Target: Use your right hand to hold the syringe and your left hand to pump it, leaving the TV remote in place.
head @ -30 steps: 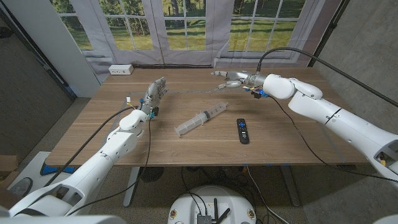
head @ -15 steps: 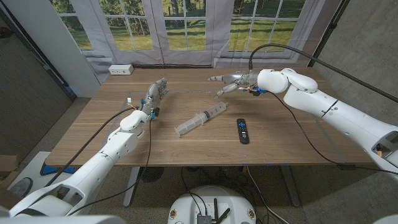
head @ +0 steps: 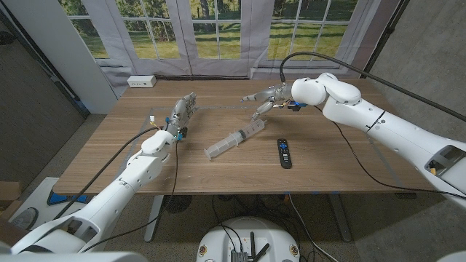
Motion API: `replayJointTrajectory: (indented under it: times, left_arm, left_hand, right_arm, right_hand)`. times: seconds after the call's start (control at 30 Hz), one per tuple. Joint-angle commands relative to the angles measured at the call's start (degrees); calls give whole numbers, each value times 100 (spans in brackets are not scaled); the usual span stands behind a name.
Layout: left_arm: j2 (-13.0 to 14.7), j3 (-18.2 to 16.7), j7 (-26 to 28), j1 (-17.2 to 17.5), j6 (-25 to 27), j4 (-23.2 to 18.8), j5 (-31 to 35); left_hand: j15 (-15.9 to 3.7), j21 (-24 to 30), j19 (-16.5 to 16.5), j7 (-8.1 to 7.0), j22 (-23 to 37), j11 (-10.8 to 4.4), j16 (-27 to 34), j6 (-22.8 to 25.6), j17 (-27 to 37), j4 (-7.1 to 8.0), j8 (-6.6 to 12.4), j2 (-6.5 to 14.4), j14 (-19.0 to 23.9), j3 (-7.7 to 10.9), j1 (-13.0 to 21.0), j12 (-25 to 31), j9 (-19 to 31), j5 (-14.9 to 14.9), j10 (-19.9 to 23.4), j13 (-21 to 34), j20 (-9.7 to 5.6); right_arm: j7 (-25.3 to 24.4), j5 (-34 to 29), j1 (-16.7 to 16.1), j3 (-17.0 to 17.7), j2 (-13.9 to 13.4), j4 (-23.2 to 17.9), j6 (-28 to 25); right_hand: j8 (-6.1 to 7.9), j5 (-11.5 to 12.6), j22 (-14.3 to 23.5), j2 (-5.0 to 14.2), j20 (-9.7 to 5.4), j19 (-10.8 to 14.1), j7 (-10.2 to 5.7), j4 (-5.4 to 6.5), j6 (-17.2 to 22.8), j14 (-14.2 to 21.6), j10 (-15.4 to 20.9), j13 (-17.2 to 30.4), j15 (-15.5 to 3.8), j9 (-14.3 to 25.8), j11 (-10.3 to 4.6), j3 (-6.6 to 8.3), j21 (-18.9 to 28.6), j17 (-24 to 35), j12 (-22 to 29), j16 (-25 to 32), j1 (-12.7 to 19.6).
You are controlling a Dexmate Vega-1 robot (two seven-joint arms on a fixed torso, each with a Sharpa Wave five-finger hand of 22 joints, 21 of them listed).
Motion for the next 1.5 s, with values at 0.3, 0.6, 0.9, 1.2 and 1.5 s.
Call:
replayJointTrajectory:
  times: [0.3, 0.6, 0.9, 1.2, 1.5]
  left_arm:
    - [-31, 10, 116, 52, 89, -87, -28]
    - [-64, 39, 149, 71, 81, -141, -10]
    - [-62, 41, 230, 125, 141, -228, -15]
    - [-86, 62, 220, 115, 178, -199, -36]
    - [-151, 98, 140, 48, 165, -63, -62]
  left_hand:
    - [-32, 25, 63, -17, 34, -13, 30, 66, 18, 75, 26, 403, 37, 40, -46, 33, 9, 21, 33, 19, -69]
    - [-39, 24, 67, -20, 34, -26, 26, 85, 15, 96, 28, 398, 42, 53, -62, 34, 8, 25, 50, 19, -69]
    - [-42, 23, 71, -17, 34, -14, 22, 96, 10, 114, 25, 394, 51, 72, -74, 29, 8, 29, 54, 19, -69]
    - [-46, 23, 75, -20, 34, -23, 17, 102, 6, 125, 22, 388, 51, 86, -83, 27, 8, 32, 59, 20, -65]
    - [-38, 22, 76, -18, 34, -37, 16, 106, 5, 139, 20, 384, 57, 98, -94, 28, 8, 33, 71, 20, -60]
  right_arm:
    - [237, -989, 291, -450, 241, 419, 831]
    - [304, -1548, 371, -639, 373, 663, 1146]
    - [291, -1601, 445, -726, 583, 1066, 1403]
    - [198, -1573, 570, -836, 750, 1417, 1632]
    - [60, -1587, 598, -877, 767, 1499, 1737]
  right_hand:
    - [-1, -50, 18, -169, 58, 13, -89, -4, -219, 6, -181, 55, 148, 53, 52, 89, 19, 33, 37, 81, 274]
    - [14, -109, 20, -243, 75, 26, -123, 7, -318, -76, -200, 87, 224, 68, 92, 115, 21, 45, 61, 65, 409]
    - [25, -166, 18, -301, 80, -25, -127, 23, -408, -128, -254, 113, 277, 79, 91, 138, 1, 58, 69, 62, 517]
    - [51, -187, 18, -301, 77, -46, -134, 45, -412, -116, -153, 131, 275, 86, 75, 158, -1, 71, 124, 83, 568]
    - [212, -200, 20, -239, 65, -25, -122, 58, -110, -17, 25, 181, 201, 112, 17, 247, 17, 102, 212, 159, 746]
